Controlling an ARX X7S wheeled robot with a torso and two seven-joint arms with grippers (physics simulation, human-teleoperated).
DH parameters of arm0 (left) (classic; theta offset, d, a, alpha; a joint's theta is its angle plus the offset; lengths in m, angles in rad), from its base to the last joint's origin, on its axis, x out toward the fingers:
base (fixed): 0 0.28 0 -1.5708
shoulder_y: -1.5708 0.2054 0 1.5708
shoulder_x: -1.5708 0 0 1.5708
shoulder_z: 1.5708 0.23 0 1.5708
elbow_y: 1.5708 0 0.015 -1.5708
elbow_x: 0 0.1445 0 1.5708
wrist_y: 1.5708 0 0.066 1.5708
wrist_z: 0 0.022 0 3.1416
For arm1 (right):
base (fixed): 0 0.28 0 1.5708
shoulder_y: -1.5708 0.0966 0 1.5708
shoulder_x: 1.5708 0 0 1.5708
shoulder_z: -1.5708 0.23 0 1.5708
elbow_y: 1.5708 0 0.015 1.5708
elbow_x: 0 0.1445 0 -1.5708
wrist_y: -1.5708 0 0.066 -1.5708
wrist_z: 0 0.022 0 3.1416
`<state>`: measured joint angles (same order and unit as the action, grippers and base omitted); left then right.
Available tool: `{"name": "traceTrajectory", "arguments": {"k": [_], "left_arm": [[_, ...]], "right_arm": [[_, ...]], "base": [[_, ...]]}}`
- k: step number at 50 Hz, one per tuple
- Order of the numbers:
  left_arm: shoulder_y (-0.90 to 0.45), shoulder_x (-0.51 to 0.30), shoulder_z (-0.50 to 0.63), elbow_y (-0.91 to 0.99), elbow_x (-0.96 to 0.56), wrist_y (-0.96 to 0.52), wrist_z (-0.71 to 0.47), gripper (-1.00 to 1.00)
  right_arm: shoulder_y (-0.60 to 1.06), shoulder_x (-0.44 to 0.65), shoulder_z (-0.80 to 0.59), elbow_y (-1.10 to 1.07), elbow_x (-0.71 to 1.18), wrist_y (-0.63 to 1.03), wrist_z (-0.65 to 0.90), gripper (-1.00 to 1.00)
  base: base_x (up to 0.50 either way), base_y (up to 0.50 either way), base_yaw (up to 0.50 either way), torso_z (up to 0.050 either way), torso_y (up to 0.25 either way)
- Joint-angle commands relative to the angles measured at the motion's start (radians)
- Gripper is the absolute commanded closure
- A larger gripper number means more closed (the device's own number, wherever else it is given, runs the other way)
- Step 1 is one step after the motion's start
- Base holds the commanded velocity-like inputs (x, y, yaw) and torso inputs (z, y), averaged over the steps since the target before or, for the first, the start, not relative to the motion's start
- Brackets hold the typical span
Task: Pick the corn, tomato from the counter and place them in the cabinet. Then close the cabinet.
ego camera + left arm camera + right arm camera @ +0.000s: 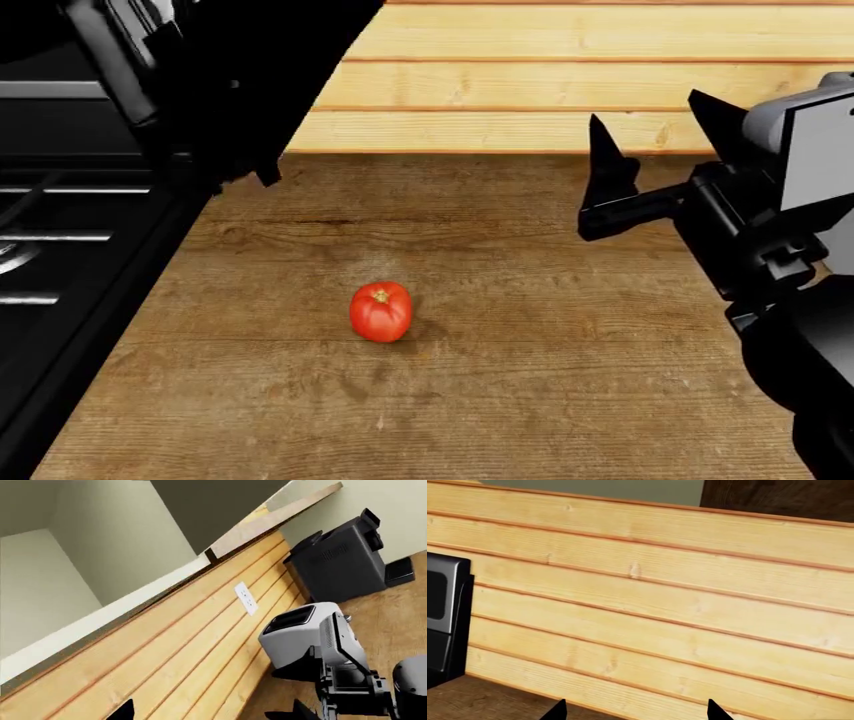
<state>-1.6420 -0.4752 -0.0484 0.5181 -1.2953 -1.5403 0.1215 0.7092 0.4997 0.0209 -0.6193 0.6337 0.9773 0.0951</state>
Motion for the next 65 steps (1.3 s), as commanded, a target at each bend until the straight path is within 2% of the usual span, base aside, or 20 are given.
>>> {"name": "traceTrajectory", "arguments": {"k": [1,4,12,17,22,28,41,65], "left_arm": [[0.135,-0.101,0.096,0.028,-0.074,0.042,-0.062,-1.00],[0.183,-0.107,0.120,0.024,-0.002,0.083,-0.061,-1.00],[0.332,-0.101,0.108,0.002,0.071,0.163,-0.098,-1.00],[0.456,-0.101,0.107,-0.003,0.134,0.243,-0.078,-1.00],[0.554,-0.093,0.089,0.001,0.107,0.264,-0.069,-1.00],[0.640,-0.111,0.102,0.010,0.148,0.310,-0.032,-1.00],[0.755,-0.140,0.087,0.036,0.131,0.341,-0.004,-1.00],[0.842,-0.193,0.073,0.059,-0.004,0.298,0.025,-1.00]], "right_arm": [[-0.003,0.005,0.004,0.003,0.003,-0.006,0.000,-1.00],[-0.004,0.004,0.009,0.002,0.007,-0.003,0.004,-1.00],[-0.018,0.008,0.013,-0.002,0.008,-0.010,0.005,-1.00],[-0.025,0.009,0.012,0.002,0.004,-0.020,0.004,-1.00],[-0.029,0.011,0.015,0.002,0.006,-0.020,0.006,-1.00],[-0.036,0.012,0.018,0.004,0.006,-0.028,0.005,-1.00],[-0.038,0.008,0.006,0.014,-0.001,-0.043,0.007,-1.00],[-0.043,0.012,0.004,0.020,0.003,-0.049,0.012,-1.00]], "base": [[0.00,0.00,0.00,0.000,0.000],[0.00,0.00,0.00,0.000,0.000],[0.00,0.00,0.00,0.000,0.000],[0.00,0.00,0.00,0.000,0.000],[0.00,0.00,0.00,0.000,0.000],[0.00,0.00,0.00,0.000,0.000],[0.00,0.00,0.00,0.000,0.000],[0.00,0.00,0.00,0.000,0.000]]}}
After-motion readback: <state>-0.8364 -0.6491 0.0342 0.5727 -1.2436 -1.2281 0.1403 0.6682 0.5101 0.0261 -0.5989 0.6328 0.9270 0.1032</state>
